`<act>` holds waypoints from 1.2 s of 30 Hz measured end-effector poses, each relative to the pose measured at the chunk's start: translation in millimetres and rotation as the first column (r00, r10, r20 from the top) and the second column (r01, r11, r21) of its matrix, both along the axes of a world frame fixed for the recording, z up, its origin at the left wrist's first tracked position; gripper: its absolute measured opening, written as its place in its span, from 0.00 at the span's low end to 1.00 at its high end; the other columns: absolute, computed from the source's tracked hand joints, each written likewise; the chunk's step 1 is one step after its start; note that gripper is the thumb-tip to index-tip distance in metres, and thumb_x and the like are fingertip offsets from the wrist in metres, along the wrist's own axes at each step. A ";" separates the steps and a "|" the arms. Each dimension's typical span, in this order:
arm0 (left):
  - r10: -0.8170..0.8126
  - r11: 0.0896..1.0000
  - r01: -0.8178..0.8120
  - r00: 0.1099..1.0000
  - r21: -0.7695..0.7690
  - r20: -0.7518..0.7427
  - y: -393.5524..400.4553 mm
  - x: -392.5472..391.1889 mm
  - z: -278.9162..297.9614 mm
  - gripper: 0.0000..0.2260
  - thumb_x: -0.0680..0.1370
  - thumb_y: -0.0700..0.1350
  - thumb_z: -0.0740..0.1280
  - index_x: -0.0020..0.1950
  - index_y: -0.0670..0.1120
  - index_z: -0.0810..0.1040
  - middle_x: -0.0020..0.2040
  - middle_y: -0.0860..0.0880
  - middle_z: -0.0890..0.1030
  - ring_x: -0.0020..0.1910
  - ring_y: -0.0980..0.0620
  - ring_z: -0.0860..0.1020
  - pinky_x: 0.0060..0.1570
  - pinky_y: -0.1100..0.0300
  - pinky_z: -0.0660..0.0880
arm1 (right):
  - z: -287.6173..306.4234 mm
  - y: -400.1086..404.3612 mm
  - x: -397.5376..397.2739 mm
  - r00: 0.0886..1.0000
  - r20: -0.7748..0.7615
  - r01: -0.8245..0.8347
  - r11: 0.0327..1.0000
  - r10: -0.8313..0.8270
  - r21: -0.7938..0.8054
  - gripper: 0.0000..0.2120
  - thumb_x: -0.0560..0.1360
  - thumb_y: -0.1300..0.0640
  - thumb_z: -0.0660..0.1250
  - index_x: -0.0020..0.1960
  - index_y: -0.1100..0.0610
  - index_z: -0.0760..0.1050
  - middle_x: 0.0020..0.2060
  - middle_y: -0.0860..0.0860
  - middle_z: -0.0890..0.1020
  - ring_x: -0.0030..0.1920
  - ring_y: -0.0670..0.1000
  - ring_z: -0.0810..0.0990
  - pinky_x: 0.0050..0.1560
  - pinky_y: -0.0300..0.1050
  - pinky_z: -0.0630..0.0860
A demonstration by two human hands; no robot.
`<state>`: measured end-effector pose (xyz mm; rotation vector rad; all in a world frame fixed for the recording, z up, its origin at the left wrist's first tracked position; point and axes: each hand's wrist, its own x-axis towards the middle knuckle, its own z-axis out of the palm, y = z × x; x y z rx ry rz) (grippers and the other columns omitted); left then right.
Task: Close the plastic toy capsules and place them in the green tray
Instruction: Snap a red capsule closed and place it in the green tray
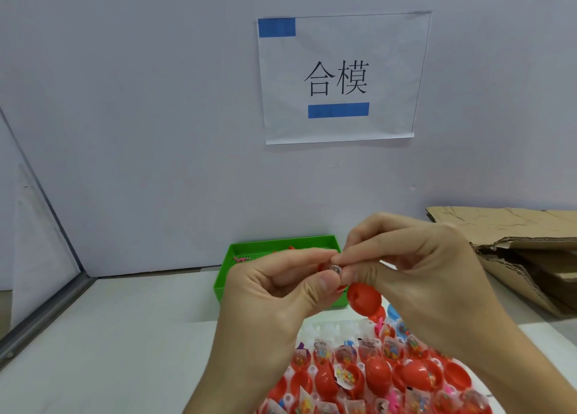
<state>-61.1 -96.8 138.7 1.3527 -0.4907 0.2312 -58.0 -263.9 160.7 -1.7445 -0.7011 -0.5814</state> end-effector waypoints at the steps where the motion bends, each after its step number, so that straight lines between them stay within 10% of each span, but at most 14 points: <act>1: -0.012 1.000 0.012 1.000 0.003 -0.006 0.0 -0.9 0.6 0.13 0.63 0.47 0.75 0.47 0.47 0.87 0.43 0.43 0.87 0.44 0.45 0.86 0.43 0.57 0.82 | 0.8 -0.6 0.2 1.000 -0.002 -0.008 1.000 0.008 0.020 0.05 0.62 0.57 0.76 0.38 0.54 0.87 0.36 0.49 0.83 0.38 0.52 0.83 0.40 0.47 0.80; 12: -0.061 0.998 0.059 0.994 -0.019 -0.092 0.3 -2.3 2.5 0.14 0.65 0.46 0.74 0.49 0.46 0.87 0.46 0.42 0.86 0.48 0.45 0.86 0.46 0.57 0.82 | -1.5 -0.8 1.9 0.998 -0.061 -0.011 0.999 0.013 0.032 0.04 0.63 0.55 0.76 0.37 0.52 0.87 0.37 0.52 0.83 0.37 0.53 0.83 0.38 0.50 0.80; 23: -0.126 0.900 -0.047 0.924 -0.433 -0.362 4.4 7.6 0.4 0.13 0.66 0.39 0.71 0.48 0.36 0.85 0.50 0.35 0.84 0.48 0.44 0.85 0.40 0.59 0.82 | -12.1 -3.7 11.6 0.942 -0.334 -0.044 0.999 0.038 -0.009 0.17 0.64 0.41 0.73 0.52 0.42 0.83 0.45 0.47 0.86 0.45 0.47 0.85 0.47 0.44 0.81; 36: -0.009 0.934 -0.099 0.954 -0.344 -0.300 1.6 11.3 -7.0 0.14 0.62 0.43 0.73 0.46 0.41 0.86 0.48 0.39 0.86 0.47 0.46 0.86 0.43 0.60 0.82 | -7.7 -4.4 10.4 0.915 -0.392 -0.093 0.995 0.095 0.024 0.14 0.64 0.43 0.74 0.47 0.48 0.85 0.42 0.48 0.88 0.44 0.49 0.87 0.45 0.39 0.82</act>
